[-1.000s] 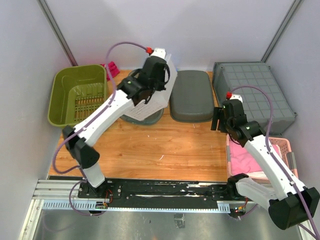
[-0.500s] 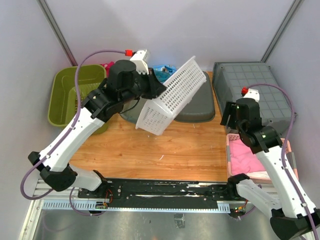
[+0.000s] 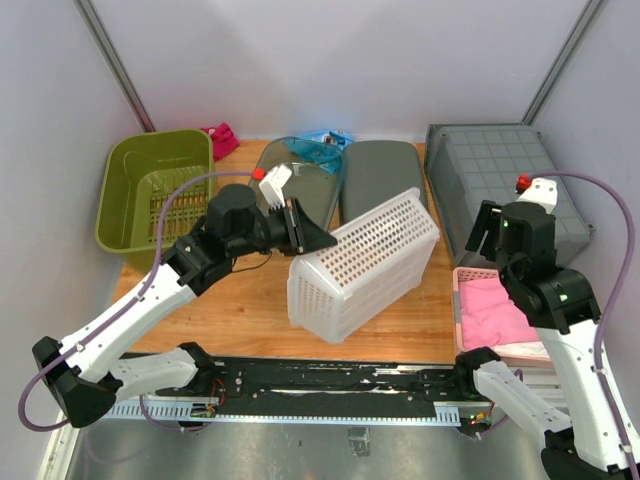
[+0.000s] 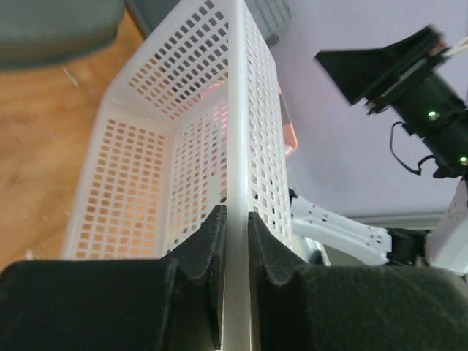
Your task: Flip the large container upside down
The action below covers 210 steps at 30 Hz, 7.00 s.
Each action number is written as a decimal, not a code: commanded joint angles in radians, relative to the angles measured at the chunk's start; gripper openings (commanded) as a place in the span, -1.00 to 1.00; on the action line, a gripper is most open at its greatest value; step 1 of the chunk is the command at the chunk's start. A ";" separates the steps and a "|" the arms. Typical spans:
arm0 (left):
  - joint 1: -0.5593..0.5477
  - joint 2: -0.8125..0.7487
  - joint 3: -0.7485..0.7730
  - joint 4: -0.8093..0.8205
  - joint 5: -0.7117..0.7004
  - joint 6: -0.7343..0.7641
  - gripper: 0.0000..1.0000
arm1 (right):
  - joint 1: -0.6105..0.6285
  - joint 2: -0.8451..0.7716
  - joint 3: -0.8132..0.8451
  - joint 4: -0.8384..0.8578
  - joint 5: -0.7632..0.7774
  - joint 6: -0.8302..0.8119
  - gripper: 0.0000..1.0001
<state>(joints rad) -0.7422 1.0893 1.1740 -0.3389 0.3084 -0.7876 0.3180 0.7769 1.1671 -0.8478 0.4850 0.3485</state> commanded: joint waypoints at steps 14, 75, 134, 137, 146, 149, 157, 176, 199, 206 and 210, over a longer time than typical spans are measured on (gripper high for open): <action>0.094 -0.076 -0.393 0.200 0.135 -0.453 -0.99 | -0.014 0.006 0.183 -0.064 0.023 -0.050 0.42; -0.040 -0.284 -0.500 -0.354 -0.020 -0.140 0.89 | 0.082 0.813 0.178 0.144 -0.716 -0.069 0.28; 0.037 0.105 -0.592 0.347 0.101 -0.216 0.96 | 0.086 0.310 -0.372 0.152 -0.645 0.282 -0.22; 0.041 0.132 -0.583 0.375 0.103 -0.208 0.96 | 0.087 0.291 -0.381 0.127 -0.626 0.255 -0.21; 0.076 0.303 -0.455 0.354 0.123 -0.106 0.95 | 0.085 0.309 -0.374 0.093 -0.628 0.214 0.06; 0.077 0.375 -0.388 0.347 0.153 -0.062 0.95 | 0.085 0.299 -0.361 0.082 -0.612 0.198 0.14; 0.079 0.434 -0.233 0.221 0.089 0.042 0.95 | 0.086 0.300 -0.239 0.015 -0.516 0.151 0.30; 0.081 0.423 0.202 -0.232 -0.560 0.413 0.98 | 0.085 0.216 -0.078 0.064 -0.250 0.125 0.47; 0.083 0.900 0.369 -0.027 -0.585 0.498 0.48 | 0.085 0.126 -0.120 0.037 -0.192 0.017 0.53; 0.083 0.866 0.387 -0.054 -0.554 0.513 -0.83 | 0.085 0.141 -0.094 0.057 -0.190 0.015 0.47; 0.083 0.836 0.517 -0.215 -0.561 0.525 -0.99 | 0.086 0.109 -0.085 0.090 -0.213 0.030 0.43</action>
<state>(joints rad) -0.6594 1.9961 1.5631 -0.4435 -0.2543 -0.2691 0.3931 0.9161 1.0508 -0.7971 0.2897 0.3656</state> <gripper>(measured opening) 0.153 0.725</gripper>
